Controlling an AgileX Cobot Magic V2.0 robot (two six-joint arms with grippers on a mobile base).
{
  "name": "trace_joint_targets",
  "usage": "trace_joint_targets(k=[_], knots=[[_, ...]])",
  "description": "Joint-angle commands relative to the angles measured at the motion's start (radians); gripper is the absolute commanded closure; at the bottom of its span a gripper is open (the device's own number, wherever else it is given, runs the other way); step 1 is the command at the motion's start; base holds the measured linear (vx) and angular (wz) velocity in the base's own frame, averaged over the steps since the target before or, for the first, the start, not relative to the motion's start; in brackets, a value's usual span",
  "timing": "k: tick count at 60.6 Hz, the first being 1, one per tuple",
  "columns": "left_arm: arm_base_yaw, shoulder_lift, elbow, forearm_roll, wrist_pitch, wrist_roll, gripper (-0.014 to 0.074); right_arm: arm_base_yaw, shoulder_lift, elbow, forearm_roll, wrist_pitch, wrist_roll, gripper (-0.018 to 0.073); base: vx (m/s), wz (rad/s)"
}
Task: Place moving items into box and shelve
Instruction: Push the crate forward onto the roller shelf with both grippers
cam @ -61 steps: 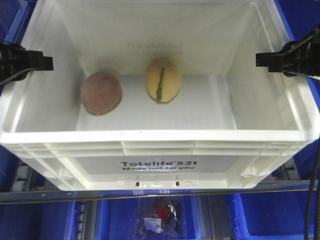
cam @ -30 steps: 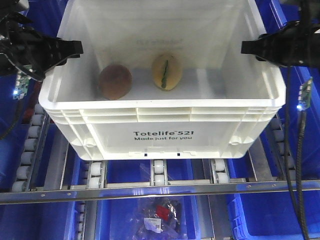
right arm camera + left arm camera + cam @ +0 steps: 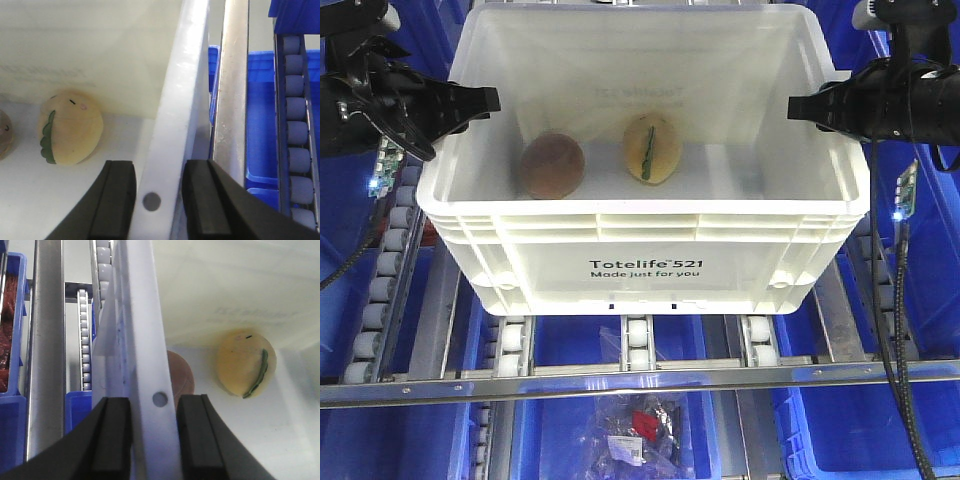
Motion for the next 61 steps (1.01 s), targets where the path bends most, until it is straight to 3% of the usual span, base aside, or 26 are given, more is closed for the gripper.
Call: trace_joint_targets(k=[1, 7, 16, 25, 41, 61], knots=[[-0.01, -0.029, -0.043, -0.035, -0.136, -0.003, 0.0387, 0.004, -0.039, -0.041, 0.058, -0.068, 0.017, 0.0438, 0.0, 0.0], [-0.01, -0.031, -0.043, -0.001, -0.179, -0.003, 0.0246, 0.004, -0.039, -0.041, 0.058, -0.088, 0.014, 0.0298, 0.0, 0.0], [-0.01, -0.032, -0.043, 0.08, -0.205, -0.003, 0.0046, 0.004, -0.039, -0.041, 0.058, -0.108, 0.014, 0.002, 0.0, 0.0], [-0.01, -0.032, -0.043, 0.13, -0.203, -0.003, -0.0058, 0.004, -0.039, -0.041, 0.058, -0.147, 0.014, -0.0172, 0.0, 0.0], [-0.01, -0.032, -0.043, 0.13, -0.201, -0.003, -0.0025, 0.004, -0.039, -0.041, 0.057, -0.148, 0.014, -0.0141, 0.0, 0.0], [-0.01, -0.031, -0.043, 0.128, -0.201, -0.003, 0.006, 0.004, -0.039, -0.041, 0.057, -0.147, 0.014, 0.0014, 0.0, 0.0]])
